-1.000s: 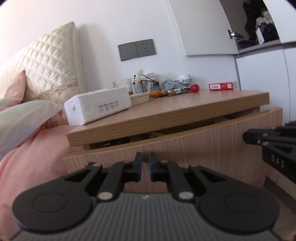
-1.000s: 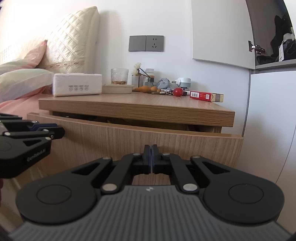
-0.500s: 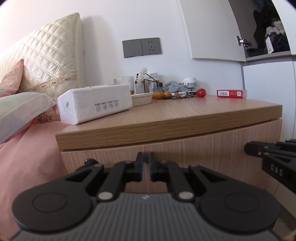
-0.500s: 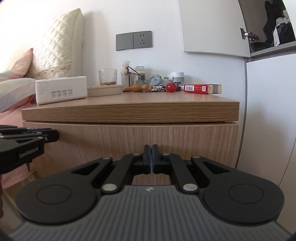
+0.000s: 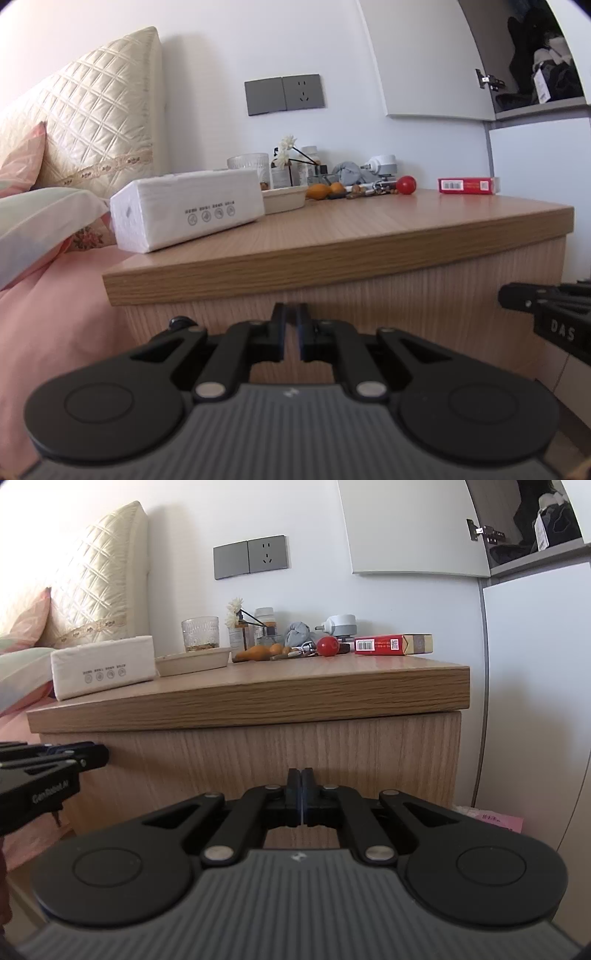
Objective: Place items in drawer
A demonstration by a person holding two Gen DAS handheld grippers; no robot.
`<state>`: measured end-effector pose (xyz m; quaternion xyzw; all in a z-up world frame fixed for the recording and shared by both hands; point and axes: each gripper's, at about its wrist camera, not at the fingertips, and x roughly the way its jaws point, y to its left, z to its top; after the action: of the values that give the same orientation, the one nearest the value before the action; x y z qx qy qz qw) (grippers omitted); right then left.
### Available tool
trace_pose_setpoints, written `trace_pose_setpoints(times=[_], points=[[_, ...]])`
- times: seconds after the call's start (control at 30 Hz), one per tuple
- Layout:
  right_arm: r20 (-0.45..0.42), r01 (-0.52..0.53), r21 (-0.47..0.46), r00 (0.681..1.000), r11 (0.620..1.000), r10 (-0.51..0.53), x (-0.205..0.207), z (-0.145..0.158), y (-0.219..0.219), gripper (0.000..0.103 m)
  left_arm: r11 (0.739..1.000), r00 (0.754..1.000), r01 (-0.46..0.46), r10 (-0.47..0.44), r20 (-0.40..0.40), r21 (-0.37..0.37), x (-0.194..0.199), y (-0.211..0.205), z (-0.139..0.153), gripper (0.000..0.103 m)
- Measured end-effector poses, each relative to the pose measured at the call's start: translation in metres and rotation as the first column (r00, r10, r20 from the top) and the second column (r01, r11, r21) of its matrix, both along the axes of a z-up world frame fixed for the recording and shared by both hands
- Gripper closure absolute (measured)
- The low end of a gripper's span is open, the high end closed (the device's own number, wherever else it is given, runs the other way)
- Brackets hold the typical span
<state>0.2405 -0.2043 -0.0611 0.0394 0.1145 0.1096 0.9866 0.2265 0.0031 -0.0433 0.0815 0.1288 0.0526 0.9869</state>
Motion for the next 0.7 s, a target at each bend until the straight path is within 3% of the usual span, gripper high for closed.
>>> trace_pose_setpoints(times=[0.2,0.37,0.7], points=[[0.01,-0.007,-0.019,1.0,1.0,0.007,-0.001,-0.001,0.0,0.102,1.0,1.0,0.014,-0.014,-0.006,-0.017,0.0,0.004,0.001,0.093],[0.007,-0.028,-0.014,1.0,1.0,0.028,0.0,0.0,-0.005,0.102,0.999,1.0,0.02,-0.02,0.004,0.031,-0.001,-0.001,-0.003,0.092],[-0.008,-0.05,0.011,0.999,0.999,0.05,0.003,0.002,-0.014,0.102,1.0,1.0,0.009,-0.01,-0.019,-0.022,0.002,-0.001,-0.001,0.09]])
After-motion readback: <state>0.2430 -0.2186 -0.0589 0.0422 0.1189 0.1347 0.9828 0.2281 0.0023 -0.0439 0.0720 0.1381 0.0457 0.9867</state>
